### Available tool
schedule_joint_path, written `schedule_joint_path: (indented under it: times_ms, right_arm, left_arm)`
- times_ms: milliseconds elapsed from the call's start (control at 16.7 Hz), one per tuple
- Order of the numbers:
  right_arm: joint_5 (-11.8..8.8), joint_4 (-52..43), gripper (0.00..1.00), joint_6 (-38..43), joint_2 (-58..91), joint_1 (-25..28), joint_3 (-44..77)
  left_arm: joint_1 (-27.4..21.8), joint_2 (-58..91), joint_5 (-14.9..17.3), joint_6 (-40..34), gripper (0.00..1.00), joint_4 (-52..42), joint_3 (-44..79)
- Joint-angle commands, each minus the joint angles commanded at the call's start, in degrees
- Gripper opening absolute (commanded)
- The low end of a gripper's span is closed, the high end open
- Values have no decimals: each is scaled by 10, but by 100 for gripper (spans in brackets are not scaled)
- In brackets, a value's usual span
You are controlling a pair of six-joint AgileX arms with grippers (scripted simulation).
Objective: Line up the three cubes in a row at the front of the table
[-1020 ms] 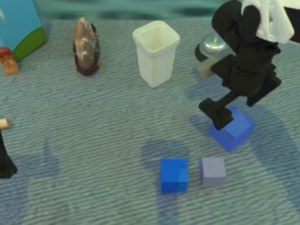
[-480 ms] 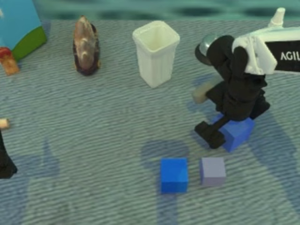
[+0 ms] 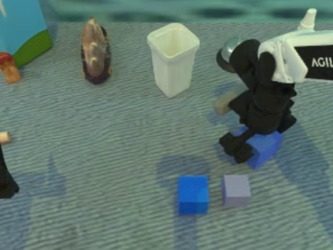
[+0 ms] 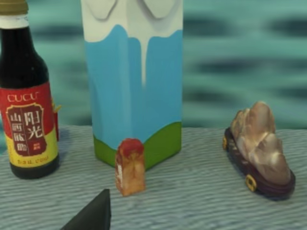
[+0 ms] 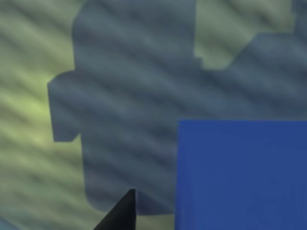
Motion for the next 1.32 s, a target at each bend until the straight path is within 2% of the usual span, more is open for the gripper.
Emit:
schedule_joint_path:
  times_ms: [420,1020,1320]
  right_arm:
    - [0,0,2,0,0,0,0]
    - [-2,-5,0,1,-8,1,3]
    - [-2,-92,0,-1,-36,5,56]
  left_arm:
    - [0,0,0,0,100,0,0]
    - [0,0,0,0,100,0,0]
    - [0,0,0,0,100,0,0]
